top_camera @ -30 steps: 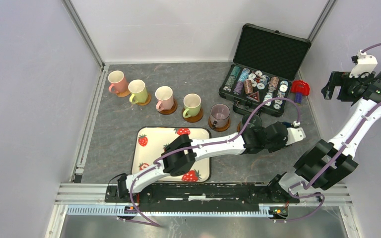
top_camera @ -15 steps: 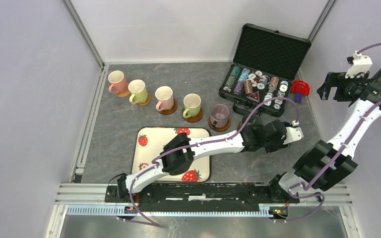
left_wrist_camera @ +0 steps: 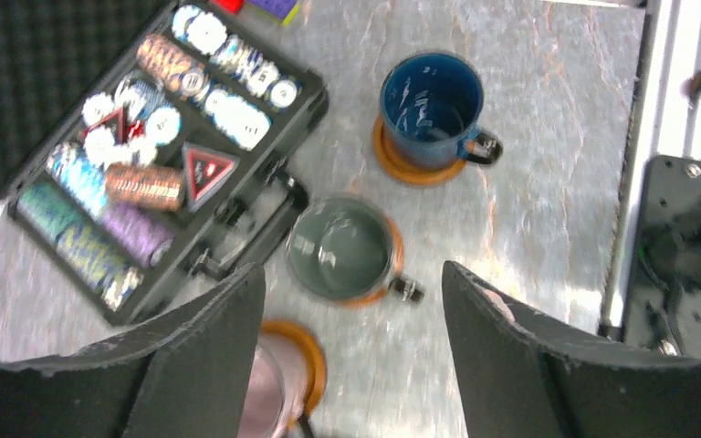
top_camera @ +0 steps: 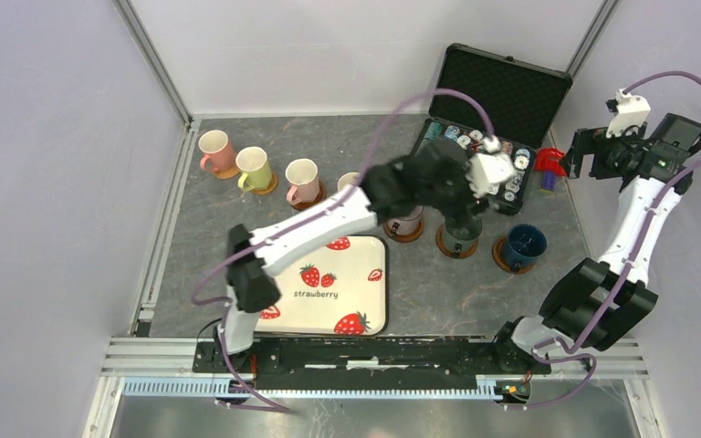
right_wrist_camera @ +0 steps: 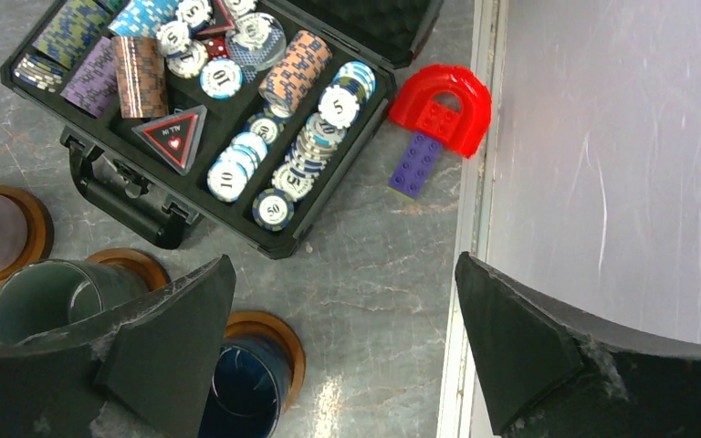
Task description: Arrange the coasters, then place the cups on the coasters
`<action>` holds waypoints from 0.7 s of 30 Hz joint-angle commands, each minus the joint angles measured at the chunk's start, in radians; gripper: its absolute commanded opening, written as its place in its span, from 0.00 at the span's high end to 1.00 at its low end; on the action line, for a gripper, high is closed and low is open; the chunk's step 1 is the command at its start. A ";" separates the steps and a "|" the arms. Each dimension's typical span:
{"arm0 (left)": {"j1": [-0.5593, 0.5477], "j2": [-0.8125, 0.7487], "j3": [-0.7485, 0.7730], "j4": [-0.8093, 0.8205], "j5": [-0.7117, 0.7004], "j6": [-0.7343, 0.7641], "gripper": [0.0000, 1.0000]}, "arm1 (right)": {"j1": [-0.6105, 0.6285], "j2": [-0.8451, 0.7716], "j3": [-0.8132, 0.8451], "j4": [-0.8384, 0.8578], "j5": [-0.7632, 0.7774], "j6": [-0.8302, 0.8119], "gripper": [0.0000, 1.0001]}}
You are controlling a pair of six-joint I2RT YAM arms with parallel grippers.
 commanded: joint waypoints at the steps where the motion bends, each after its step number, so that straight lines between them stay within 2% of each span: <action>1: 0.127 -0.215 -0.129 -0.175 0.230 0.048 0.20 | 0.033 -0.038 -0.006 0.065 0.002 0.020 0.02; 5: 0.241 -0.343 -0.257 -0.307 0.364 0.092 0.08 | 0.097 -0.056 -0.033 0.083 0.005 0.011 0.02; 9: 0.352 -0.445 -0.402 -0.391 0.376 0.131 0.01 | 0.163 -0.073 -0.052 0.097 0.017 0.001 0.02; 15: 0.513 -0.595 -0.644 -0.392 0.361 0.124 0.00 | 0.239 -0.100 -0.110 0.101 0.030 -0.028 0.02; 21: 0.646 -0.697 -0.787 -0.360 0.340 0.057 0.00 | 0.326 -0.131 -0.178 0.105 0.057 -0.040 0.02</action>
